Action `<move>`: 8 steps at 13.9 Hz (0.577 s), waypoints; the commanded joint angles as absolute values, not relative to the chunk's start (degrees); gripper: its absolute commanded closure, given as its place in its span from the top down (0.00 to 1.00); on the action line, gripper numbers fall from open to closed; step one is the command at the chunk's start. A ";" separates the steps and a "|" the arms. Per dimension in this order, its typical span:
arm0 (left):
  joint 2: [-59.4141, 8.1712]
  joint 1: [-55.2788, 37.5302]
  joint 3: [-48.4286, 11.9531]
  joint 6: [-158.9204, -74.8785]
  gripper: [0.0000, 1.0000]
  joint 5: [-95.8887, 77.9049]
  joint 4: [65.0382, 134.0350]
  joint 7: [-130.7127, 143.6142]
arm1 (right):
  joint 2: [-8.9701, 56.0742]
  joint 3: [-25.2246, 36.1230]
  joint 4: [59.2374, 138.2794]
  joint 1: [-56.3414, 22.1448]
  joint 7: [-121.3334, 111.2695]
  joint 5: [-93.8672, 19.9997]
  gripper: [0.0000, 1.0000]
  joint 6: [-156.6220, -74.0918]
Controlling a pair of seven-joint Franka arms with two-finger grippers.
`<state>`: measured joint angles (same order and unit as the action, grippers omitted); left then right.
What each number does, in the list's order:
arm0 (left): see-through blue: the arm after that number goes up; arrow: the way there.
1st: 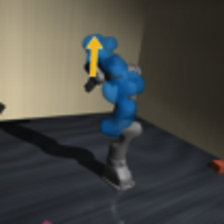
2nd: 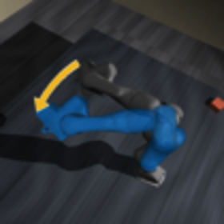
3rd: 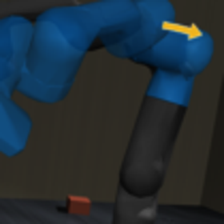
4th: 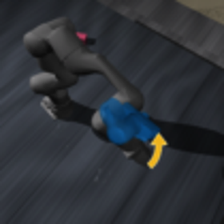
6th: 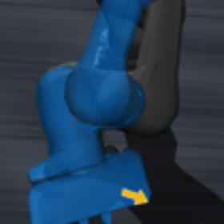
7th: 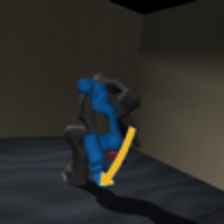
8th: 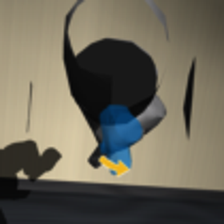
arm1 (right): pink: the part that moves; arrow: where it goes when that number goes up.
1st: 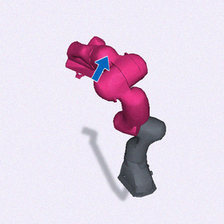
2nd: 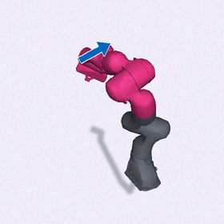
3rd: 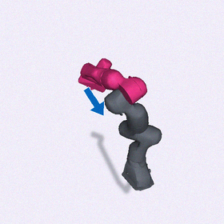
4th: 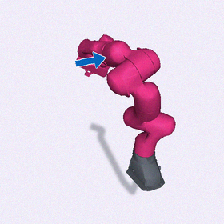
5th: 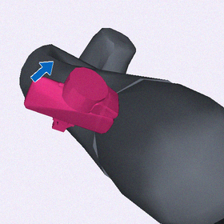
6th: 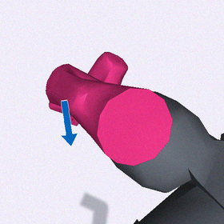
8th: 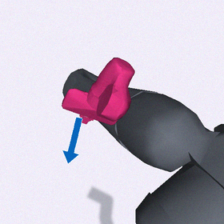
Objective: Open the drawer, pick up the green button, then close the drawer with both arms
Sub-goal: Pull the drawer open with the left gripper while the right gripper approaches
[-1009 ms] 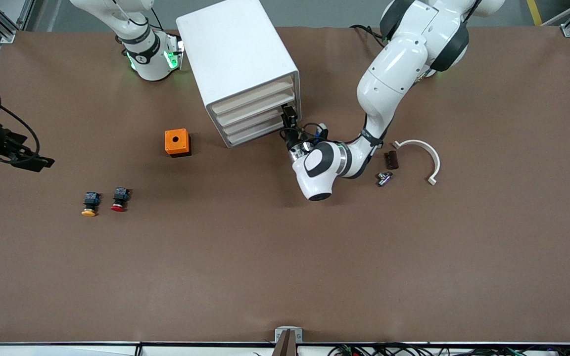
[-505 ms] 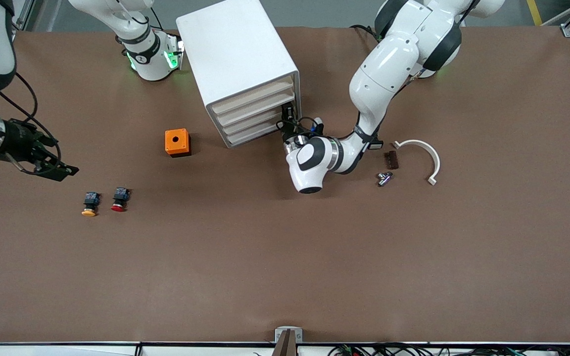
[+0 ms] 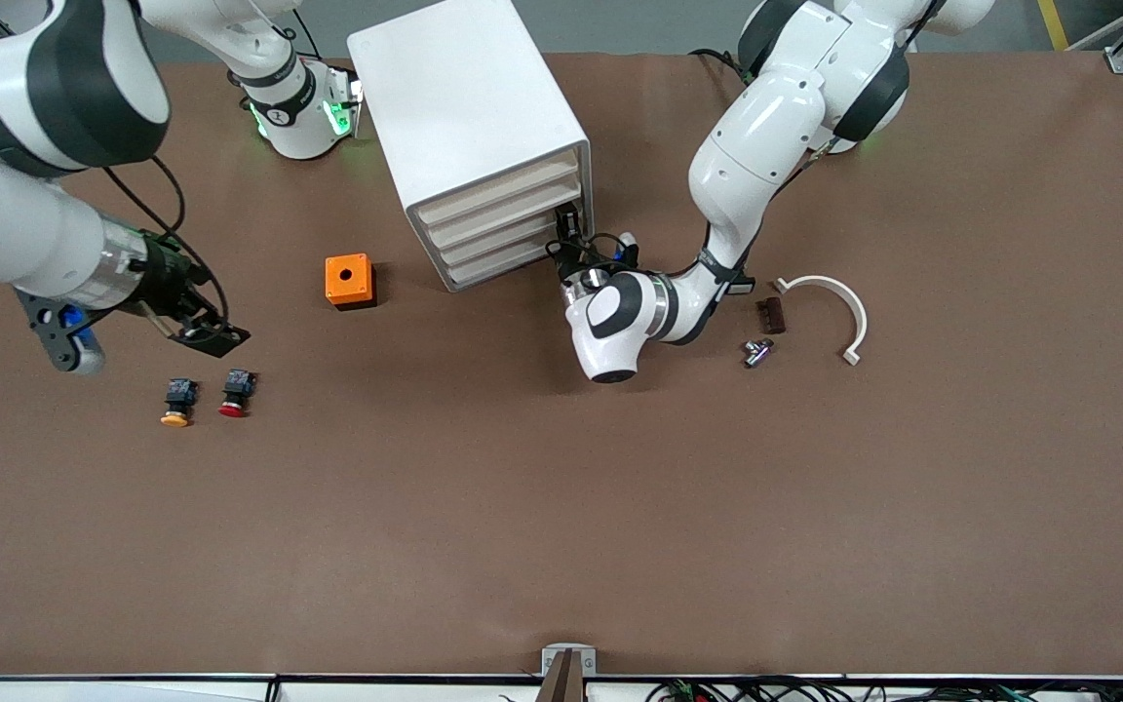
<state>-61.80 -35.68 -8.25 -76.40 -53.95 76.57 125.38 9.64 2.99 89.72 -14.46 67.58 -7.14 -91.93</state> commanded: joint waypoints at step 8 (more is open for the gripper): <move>-62.23 -28.31 -7.56 -79.45 0.07 -55.89 75.41 124.37 | 13.00 3.43 91.41 -25.04 85.25 -7.65 1.00 -101.60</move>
